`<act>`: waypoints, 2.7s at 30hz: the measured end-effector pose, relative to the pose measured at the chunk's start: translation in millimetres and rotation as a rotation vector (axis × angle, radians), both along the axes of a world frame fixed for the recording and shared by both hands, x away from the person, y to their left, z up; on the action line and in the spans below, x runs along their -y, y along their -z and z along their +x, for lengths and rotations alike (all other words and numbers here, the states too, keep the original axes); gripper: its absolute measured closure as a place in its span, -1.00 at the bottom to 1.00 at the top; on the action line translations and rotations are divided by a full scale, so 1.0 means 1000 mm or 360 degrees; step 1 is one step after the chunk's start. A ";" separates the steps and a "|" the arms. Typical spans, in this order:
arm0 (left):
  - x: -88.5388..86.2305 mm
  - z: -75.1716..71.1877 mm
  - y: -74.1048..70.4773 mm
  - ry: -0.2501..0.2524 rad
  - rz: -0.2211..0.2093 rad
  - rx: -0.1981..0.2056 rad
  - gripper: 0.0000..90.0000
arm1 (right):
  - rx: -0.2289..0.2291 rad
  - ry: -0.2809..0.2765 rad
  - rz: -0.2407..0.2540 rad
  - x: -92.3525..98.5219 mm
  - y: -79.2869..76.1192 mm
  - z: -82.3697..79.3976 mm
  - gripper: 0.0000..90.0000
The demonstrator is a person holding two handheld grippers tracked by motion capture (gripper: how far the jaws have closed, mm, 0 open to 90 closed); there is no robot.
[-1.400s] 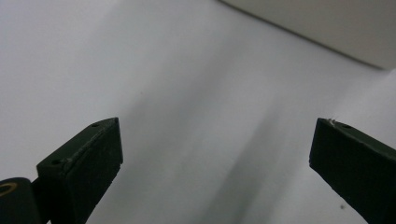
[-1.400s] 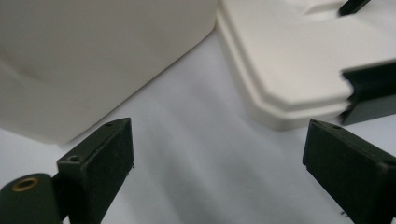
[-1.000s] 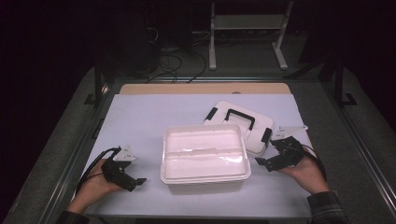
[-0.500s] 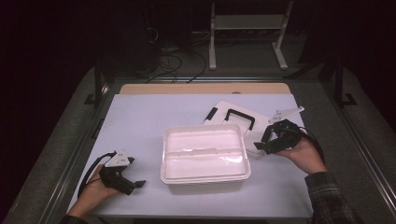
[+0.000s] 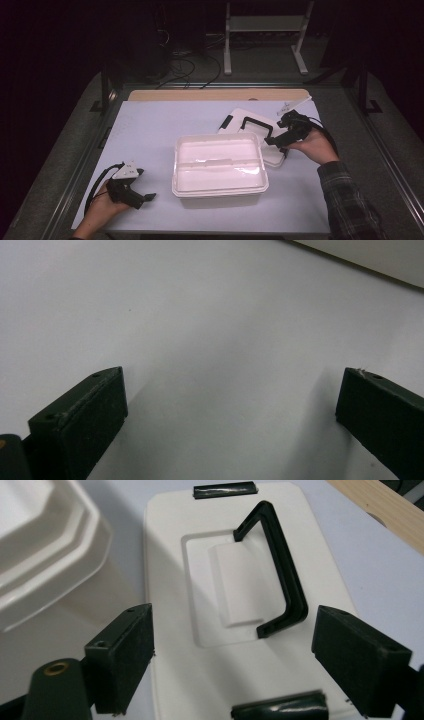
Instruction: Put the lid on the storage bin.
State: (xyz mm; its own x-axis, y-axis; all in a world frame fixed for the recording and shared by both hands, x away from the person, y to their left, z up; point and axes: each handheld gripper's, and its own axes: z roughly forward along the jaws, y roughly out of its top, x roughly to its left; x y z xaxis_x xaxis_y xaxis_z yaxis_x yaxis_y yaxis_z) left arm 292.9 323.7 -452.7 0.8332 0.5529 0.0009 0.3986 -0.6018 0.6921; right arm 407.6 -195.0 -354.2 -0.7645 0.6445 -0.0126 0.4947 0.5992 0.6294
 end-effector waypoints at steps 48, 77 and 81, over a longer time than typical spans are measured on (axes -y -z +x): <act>0.000 0.000 0.000 -0.0004 -0.0010 -0.0007 -1.00 | -0.0114 -0.0101 -0.0247 -0.019 -0.001 0.086 0.87; 0.000 0.000 0.000 -0.0003 -0.0011 -0.0009 -1.00 | 0.0009 -0.0187 -0.0089 0.012 -0.109 0.051 0.88; 0.000 0.001 0.000 -0.0001 -0.0009 -0.0009 -1.00 | 0.0015 -0.0288 -0.0060 0.003 -0.117 0.041 0.88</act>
